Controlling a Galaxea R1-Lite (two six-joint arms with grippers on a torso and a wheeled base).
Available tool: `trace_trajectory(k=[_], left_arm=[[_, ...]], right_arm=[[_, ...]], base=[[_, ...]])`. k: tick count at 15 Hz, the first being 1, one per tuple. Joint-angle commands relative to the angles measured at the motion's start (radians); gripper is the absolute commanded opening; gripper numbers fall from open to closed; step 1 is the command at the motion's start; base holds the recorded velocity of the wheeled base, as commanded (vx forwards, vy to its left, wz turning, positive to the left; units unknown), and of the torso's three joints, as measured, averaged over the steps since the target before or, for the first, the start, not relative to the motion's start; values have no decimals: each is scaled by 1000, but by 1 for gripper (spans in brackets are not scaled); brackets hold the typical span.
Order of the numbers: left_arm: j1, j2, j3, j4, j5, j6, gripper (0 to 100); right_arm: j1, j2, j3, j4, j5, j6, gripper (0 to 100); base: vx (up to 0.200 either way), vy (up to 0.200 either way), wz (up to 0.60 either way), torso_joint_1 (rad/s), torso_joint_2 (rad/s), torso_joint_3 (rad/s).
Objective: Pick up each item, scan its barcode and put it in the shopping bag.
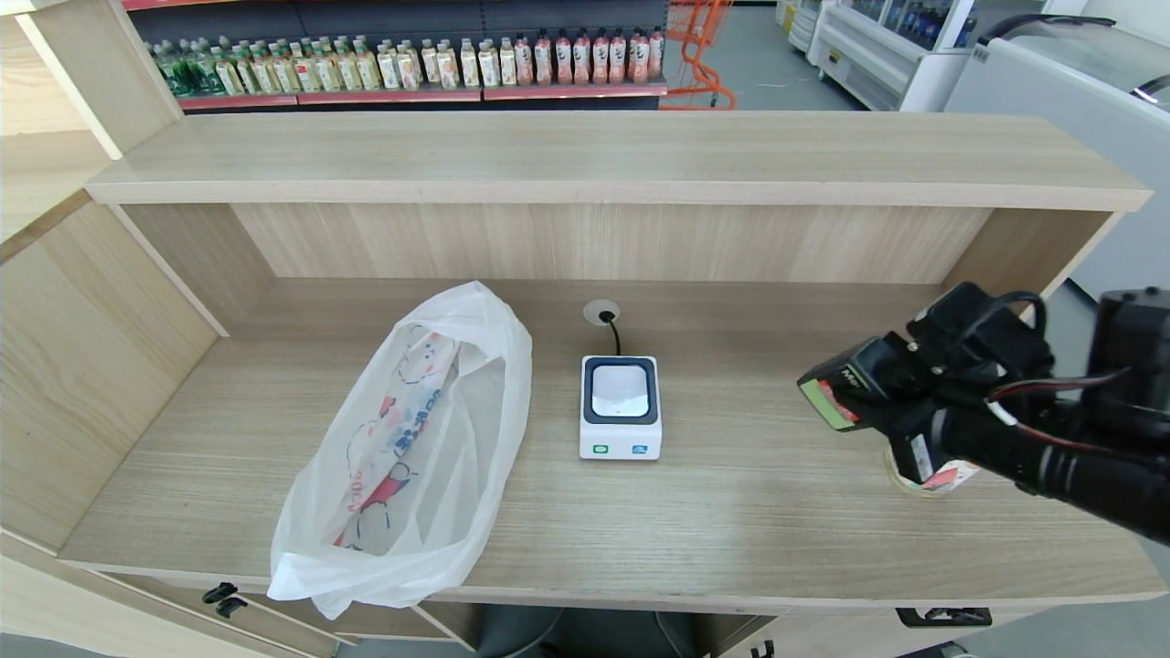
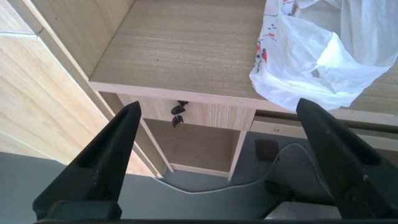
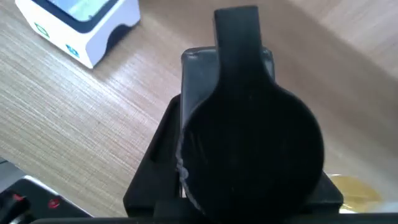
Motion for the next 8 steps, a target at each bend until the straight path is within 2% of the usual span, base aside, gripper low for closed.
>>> trace_trajectory(k=[1, 2, 4, 5, 6, 7, 8], left_arm=[[0, 0, 0, 0, 1, 0, 100], [0, 0, 0, 0, 1, 0, 100], [0, 0, 0, 0, 1, 0, 100], [0, 0, 0, 0, 1, 0, 100], [0, 0, 0, 0, 1, 0, 100], [0, 0, 0, 0, 1, 0, 100], [0, 0, 0, 0, 1, 0, 100]], right_arm=[[-59, -238, 56, 3, 144, -346, 0], [-105, -257, 62, 12, 293, -560, 0], [-141, -234, 47, 12, 667, -1157, 0], [-133, -208, 68, 14, 759, -1403, 0], [-131, -192, 91, 14, 808, -1593, 0], [-122, -185, 96, 21, 848, -1765, 0], [-76, -143, 93, 35, 882, -1869, 0]], base=[[0, 0, 0, 0, 0, 0], [0, 0, 0, 0, 0, 0], [0, 0, 0, 0, 0, 0], [0, 0, 0, 0, 0, 0], [0, 0, 0, 0, 0, 0], [0, 0, 0, 0, 0, 0], [0, 0, 0, 0, 0, 0]])
